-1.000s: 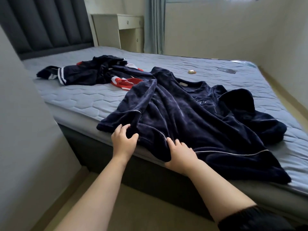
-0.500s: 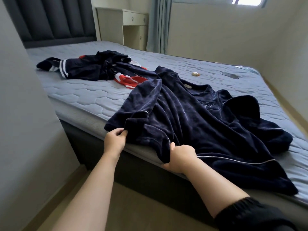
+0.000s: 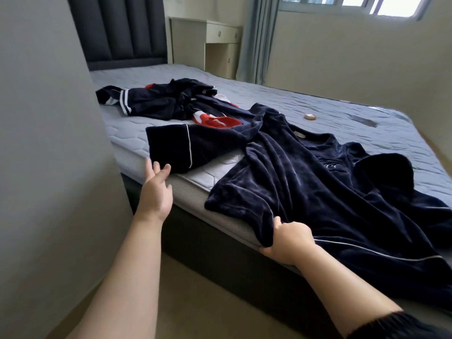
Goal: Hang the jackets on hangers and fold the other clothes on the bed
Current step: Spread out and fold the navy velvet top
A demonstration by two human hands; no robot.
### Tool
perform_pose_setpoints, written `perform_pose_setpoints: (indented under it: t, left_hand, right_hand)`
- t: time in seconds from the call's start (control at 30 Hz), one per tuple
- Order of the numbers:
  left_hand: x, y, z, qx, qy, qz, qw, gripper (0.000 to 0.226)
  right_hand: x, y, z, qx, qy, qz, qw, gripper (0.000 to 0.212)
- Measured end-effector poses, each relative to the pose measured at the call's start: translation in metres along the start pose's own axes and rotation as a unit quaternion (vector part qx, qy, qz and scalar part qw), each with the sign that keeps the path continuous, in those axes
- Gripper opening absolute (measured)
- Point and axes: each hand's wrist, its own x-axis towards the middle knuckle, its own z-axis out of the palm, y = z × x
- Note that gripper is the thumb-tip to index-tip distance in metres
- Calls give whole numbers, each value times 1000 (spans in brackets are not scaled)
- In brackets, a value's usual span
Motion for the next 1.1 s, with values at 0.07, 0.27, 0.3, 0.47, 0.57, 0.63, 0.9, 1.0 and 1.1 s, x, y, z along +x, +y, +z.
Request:
perform_pose_setpoints:
  t: [0.07,0.27,0.3,0.47,0.57,0.63,0.9,1.0,1.1]
  left_hand:
    - [-10,-15,13,137,-31,-78,987,39]
    - [-35,-63,52,405,-68,-77,908,43]
    - [-37,-65,56,414,-58,-67,906,35]
    - [-40,-34,58,39,-25,-155,987,19]
    - [-31,-16,34,-86,85,-178,977,19]
    - [-30,-21,20,6,195,-166,967,11]
    - [-43,-48,41,617,71,330,711,56]
    - [-54,-63,74,735,-149,272,603,53]
    - [-60,-88,78,801,-211,98,551,55]
  right_hand:
    - [-1,-1,0,2,-1,1,1000,97]
    - [-5,0,3,32,20,12,999,94]
    - [-7,0,2,36,22,12,999,95]
    - [-21,7,3,129,111,36,985,47]
    - [-32,13,-2,188,270,44,943,25]
    - [-38,6,-4,200,280,0,939,25]
    - [-30,5,-16,358,257,-36,897,35]
    - [-17,23,0,278,203,42,938,50]
    - [-23,50,35,225,9,165,960,55]
